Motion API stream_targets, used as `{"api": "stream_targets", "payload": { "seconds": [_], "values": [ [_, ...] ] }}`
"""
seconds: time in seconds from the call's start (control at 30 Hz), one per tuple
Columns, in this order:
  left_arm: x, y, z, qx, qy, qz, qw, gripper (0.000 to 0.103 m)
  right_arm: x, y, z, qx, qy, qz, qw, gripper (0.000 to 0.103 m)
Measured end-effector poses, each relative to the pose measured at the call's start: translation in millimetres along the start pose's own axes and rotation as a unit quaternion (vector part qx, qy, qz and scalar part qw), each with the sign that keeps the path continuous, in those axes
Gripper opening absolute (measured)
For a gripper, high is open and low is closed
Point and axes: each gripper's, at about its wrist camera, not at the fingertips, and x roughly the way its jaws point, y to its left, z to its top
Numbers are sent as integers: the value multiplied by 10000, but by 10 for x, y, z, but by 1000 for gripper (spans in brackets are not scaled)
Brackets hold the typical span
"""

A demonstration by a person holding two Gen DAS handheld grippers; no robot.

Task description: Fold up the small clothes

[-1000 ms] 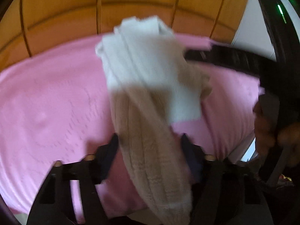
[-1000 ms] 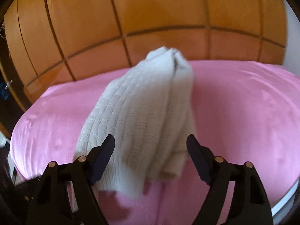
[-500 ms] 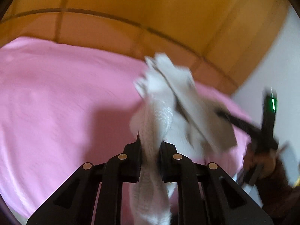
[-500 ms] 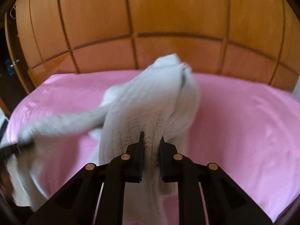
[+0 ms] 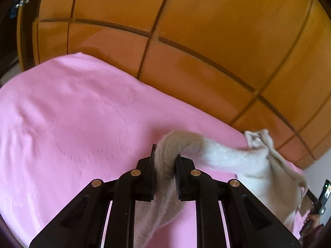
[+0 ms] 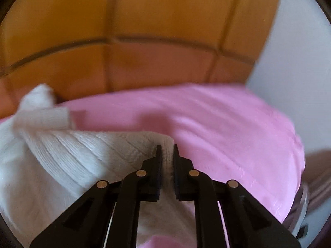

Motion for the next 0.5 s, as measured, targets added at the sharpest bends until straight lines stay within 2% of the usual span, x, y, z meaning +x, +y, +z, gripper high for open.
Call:
{"api": "stream_targets", "payload": {
  "seconds": [0.03, 0.07, 0.13, 0.17, 0.23, 0.27, 0.3, 0.4, 0.43, 0.47, 0.5],
  "values": [
    [96, -3, 58, -9, 59, 229, 9997, 17, 85, -133, 21, 239, 144, 29, 9996, 9],
    [173, -7, 101, -14, 78, 509, 9987, 25, 131, -179, 54, 314, 225, 2, 9993, 9],
    [190, -7, 128, -15, -48, 897, 9960, 55, 176, -297, -24, 337, 324, -16, 9989, 11],
    [127, -6, 100, -71, -251, 1105, 9935, 82, 188, -364, -65, 361, 342, -8, 9988, 15],
    [-28, -21, 30, -256, -546, 1240, 9904, 86, 140, -440, -169, 420, 307, 23, 9986, 20],
    [-82, -37, -15, -325, -555, 1106, 9918, 86, 122, -461, -205, 424, 279, 39, 9987, 29],
    [-116, -52, -84, -378, -504, 885, 9941, 86, 78, -504, -284, 439, 274, 88, 9986, 43],
    [-174, -260, -448, -337, -199, -139, 9991, 81, 23, -567, -382, 435, 240, 249, 9985, 52],
    [-149, -416, -677, -187, 117, -635, 9977, 79, -35, -563, -442, 395, 227, 295, 9985, 55],
    [-120, -533, -848, -84, 370, -954, 9947, 71, -54, -539, -466, 372, 218, 386, 9983, 60],
    [-80, -630, -992, -8, 607, -1216, 9907, 70, -116, -516, -510, 316, 182, 552, 9978, 62]
  ]
}}
